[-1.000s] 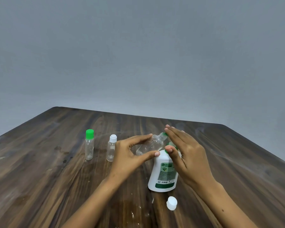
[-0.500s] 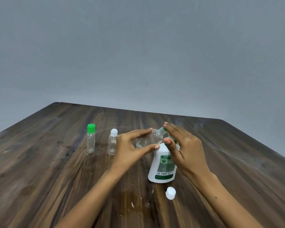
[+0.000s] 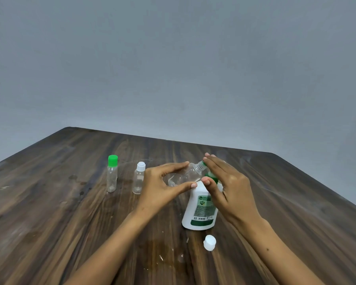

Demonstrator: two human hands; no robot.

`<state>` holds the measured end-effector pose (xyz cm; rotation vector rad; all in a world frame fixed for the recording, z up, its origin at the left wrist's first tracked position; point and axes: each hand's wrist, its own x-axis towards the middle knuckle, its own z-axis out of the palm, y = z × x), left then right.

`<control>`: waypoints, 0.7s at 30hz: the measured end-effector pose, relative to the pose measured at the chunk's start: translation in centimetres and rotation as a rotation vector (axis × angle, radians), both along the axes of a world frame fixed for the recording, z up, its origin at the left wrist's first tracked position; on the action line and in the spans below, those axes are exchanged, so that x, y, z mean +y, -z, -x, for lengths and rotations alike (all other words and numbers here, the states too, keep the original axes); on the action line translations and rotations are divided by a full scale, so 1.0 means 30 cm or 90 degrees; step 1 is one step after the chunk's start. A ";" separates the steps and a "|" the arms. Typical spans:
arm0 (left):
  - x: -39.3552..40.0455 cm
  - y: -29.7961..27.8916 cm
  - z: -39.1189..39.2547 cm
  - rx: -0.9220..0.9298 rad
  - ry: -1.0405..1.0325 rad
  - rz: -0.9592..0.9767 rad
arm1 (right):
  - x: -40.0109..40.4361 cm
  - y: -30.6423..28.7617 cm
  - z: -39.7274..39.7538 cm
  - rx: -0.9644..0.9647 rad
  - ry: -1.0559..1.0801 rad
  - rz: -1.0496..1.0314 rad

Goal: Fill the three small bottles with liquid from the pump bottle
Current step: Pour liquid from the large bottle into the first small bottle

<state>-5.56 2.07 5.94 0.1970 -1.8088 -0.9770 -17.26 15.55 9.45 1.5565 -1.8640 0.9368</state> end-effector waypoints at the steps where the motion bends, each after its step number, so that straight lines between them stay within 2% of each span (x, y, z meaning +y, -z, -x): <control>1: 0.000 0.000 0.000 0.001 -0.001 -0.002 | 0.001 -0.011 0.002 0.005 -0.003 -0.007; 10: -0.002 0.002 0.002 -0.002 -0.004 0.004 | -0.002 -0.001 -0.007 0.006 0.006 0.014; 16: 0.002 -0.001 0.003 0.006 0.007 -0.025 | 0.003 -0.030 0.003 -0.001 -0.017 -0.017; 21: -0.002 -0.005 -0.002 0.001 0.022 -0.015 | -0.010 0.008 -0.018 -0.002 0.030 0.029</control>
